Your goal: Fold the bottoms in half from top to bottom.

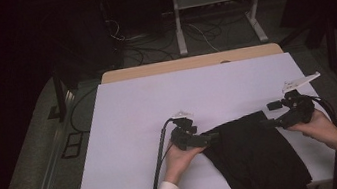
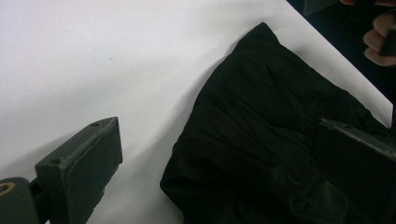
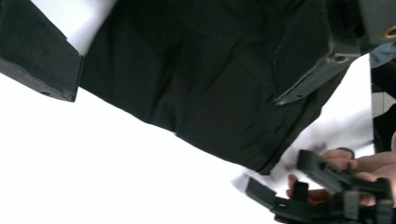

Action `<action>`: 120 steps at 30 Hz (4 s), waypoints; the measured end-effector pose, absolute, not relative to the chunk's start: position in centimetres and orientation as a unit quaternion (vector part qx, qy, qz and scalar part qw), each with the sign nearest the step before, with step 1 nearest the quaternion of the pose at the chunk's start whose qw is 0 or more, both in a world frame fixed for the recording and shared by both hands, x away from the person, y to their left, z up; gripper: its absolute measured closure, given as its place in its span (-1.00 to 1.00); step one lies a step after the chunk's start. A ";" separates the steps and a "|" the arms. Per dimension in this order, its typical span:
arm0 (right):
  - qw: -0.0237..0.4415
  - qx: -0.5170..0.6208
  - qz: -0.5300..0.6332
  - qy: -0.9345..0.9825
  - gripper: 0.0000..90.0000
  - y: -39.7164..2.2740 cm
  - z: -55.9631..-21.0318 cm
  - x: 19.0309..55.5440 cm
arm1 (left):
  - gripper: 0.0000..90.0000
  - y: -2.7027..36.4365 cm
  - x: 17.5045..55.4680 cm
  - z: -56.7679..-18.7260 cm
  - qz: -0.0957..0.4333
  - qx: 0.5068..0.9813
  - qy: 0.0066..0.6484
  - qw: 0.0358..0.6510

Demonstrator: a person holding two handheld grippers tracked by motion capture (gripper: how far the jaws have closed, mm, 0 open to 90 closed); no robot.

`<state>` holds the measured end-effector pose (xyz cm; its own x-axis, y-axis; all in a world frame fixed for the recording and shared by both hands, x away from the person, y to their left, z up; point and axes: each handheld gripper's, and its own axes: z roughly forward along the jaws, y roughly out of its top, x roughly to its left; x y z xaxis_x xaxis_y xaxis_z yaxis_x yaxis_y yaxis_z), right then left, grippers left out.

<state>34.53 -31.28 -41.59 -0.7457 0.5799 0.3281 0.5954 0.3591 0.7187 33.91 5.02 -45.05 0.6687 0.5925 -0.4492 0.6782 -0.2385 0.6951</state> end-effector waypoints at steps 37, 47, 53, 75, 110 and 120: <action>0.057 -0.358 -0.409 -0.837 0.87 -30.6 -44.5 38.8 | 0.87 5.9 34.4 -43.8 -0.078 0.801 0.345 0.483; 0.044 -0.378 -0.440 -0.813 0.87 -29.7 -43.0 39.1 | 0.88 7.5 35.8 -41.1 -0.034 0.815 0.333 0.473; 0.041 -0.387 -0.453 -0.802 0.87 -28.7 -42.4 40.1 | 0.88 8.0 36.4 -39.6 -0.007 0.824 0.326 0.463; 0.026 -0.420 -0.462 -0.781 0.87 -25.4 -41.6 43.2 | 0.87 10.6 42.0 -38.3 0.043 0.835 0.318 0.447; -0.032 -0.452 -0.454 -0.767 0.85 -23.6 -42.6 48.4 | 0.83 11.0 48.4 -41.3 0.082 0.818 0.367 0.436; -0.047 -0.438 -0.447 -0.779 0.28 -23.7 -43.2 47.0 | -0.28 11.5 46.9 -42.4 0.103 0.796 0.394 0.447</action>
